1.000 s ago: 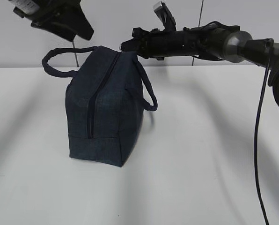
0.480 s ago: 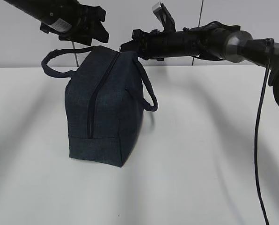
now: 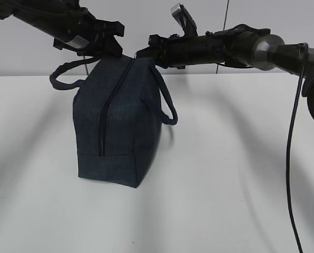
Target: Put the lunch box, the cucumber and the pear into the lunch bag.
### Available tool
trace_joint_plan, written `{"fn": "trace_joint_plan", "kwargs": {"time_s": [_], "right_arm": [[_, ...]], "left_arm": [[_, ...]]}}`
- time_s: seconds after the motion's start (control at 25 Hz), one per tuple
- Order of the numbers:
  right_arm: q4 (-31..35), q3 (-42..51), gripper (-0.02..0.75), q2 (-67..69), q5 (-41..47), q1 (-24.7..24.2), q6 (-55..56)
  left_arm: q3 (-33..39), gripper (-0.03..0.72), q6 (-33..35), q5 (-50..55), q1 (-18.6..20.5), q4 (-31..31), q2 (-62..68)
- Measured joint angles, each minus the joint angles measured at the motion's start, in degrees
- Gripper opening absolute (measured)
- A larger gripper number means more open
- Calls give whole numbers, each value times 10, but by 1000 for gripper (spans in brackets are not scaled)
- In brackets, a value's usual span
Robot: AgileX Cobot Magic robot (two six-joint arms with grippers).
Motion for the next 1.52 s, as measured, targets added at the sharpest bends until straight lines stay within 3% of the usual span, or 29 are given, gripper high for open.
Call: {"fn": "trace_joint_plan", "kwargs": {"time_s": [0.12,0.2,0.68,1.52], "right_arm": [[0,0,-16,0,2,0,4],[0,0,-16,0,10,0,21],[-74,-1,-16,0,36,1,149],[-76,-4,-16,0,38,2,170]], "left_arm": [[0,87,0,1,0,0,1],[0,32,0,2,0,-1,1],[0,23,1,13,-1,0,-11],[1,22,5,33,-2,-2,-33]]}}
